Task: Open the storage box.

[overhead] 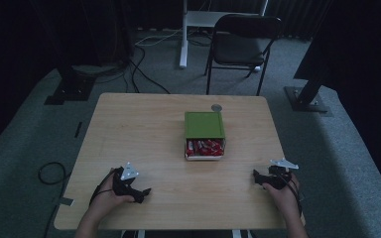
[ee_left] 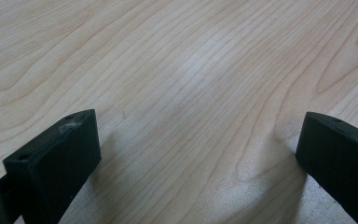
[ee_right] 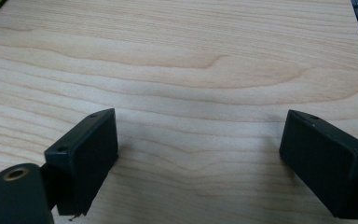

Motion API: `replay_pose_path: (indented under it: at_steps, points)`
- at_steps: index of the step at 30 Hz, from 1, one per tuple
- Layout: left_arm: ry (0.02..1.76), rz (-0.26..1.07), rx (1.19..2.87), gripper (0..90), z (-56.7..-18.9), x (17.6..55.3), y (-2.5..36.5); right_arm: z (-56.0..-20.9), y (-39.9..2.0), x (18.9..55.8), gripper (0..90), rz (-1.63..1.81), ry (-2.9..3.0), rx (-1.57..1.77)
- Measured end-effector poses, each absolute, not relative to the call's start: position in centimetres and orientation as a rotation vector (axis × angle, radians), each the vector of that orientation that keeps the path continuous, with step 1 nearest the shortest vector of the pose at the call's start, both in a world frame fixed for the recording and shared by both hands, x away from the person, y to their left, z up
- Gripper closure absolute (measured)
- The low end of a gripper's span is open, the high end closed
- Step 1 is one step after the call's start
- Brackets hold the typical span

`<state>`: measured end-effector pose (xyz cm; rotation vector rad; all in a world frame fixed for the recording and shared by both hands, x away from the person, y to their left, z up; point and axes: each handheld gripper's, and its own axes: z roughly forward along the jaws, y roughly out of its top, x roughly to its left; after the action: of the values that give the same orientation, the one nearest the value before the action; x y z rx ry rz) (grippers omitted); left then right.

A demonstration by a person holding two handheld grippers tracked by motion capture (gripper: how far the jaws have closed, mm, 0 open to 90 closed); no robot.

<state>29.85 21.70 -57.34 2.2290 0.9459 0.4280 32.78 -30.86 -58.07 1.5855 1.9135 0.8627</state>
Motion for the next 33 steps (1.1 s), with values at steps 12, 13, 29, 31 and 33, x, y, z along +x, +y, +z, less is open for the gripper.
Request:
replay_pose_path:
  at_steps: [12,13,29,31,33]
  points:
    - [0.871,0.463,2.252,0.7,-57.3,29.6,21.0,-58.1,-30.9,32.8,10.7,0.862,1.914,1.586]
    - [0.864,0.472,2.253,0.7,-57.2,29.6,20.8,-58.1,-30.9,32.8,10.7,0.862,1.914,1.585]
    - [0.669,0.621,2.297,0.8,-55.6,29.0,16.6,-58.1,-30.9,32.8,10.7,0.862,1.915,1.586]
    - [0.641,0.653,2.292,0.8,-55.3,29.0,15.9,-58.1,-30.9,32.8,10.6,0.862,1.915,1.585]
    - [0.616,0.673,2.279,0.8,-55.0,29.0,15.2,-58.1,-30.9,32.8,10.6,0.863,1.916,1.584]
